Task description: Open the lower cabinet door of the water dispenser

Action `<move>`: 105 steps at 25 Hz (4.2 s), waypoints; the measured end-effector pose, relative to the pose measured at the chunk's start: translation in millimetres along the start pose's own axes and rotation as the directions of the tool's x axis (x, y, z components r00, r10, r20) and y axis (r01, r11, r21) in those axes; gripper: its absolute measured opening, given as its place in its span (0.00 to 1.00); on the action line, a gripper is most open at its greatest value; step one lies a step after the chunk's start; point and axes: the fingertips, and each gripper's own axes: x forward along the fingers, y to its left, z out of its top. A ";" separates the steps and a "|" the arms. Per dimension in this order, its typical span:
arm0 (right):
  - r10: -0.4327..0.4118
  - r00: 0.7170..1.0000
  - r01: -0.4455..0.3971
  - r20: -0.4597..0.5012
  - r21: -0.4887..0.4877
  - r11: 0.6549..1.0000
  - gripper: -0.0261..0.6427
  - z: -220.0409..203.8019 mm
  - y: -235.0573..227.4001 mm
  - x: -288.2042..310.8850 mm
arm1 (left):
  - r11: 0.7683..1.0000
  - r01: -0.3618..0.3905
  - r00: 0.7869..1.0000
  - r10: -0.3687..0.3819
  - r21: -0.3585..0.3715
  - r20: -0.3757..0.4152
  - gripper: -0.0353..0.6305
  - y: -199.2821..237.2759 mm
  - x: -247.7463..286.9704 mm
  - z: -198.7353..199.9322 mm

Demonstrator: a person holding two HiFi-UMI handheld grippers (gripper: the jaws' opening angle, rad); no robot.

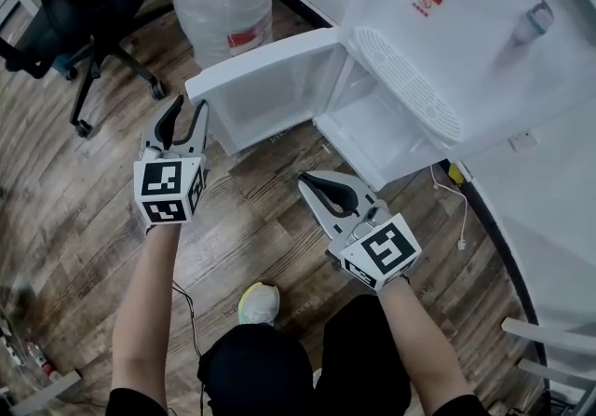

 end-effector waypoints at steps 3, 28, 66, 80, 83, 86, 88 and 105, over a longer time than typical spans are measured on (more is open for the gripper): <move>-0.002 1.000 0.002 -0.001 0.002 1.000 0.08 -1.2 -2.0 -0.3 | 1.000 -0.009 1.000 0.009 0.007 -0.006 0.31 5.0 5.6 0.0; -0.026 1.000 0.026 0.004 0.013 1.000 0.08 -3.1 -8.4 -15.4 | 0.995 -0.063 0.996 0.068 0.079 -0.061 0.30 27.5 37.8 -2.7; -0.181 0.981 0.177 0.066 0.064 0.982 0.08 -5.6 -28.2 -123.9 | 0.931 0.355 0.935 -0.354 0.081 -0.021 0.08 -185.1 -45.4 33.6; -0.353 0.936 0.346 0.023 0.144 0.927 0.08 14.7 -59.8 -161.7 | 0.734 0.673 0.736 -0.677 0.088 0.015 0.08 -253.1 -82.9 80.8; -0.362 0.932 0.361 -0.020 0.157 0.919 0.08 40.6 -53.2 -169.7 | 0.712 0.694 0.717 -0.698 0.108 -0.006 0.08 -250.8 -96.0 108.7; -0.373 0.926 0.376 -0.048 0.169 0.911 0.08 73.8 -41.8 -182.4 | 0.694 0.710 0.700 -0.714 0.117 -0.016 0.07 -246.2 -111.0 144.4; -0.381 0.922 0.387 -0.071 0.185 0.903 0.08 97.0 -31.5 -194.2 | 0.689 0.714 0.696 -0.718 0.124 -0.020 0.08 -242.0 -125.7 171.7; -0.391 0.914 0.405 -0.108 0.293 0.866 0.08 359.5 62.5 -313.9 | 0.696 0.713 0.695 -0.718 -0.081 -0.042 0.07 -233.3 -270.7 440.1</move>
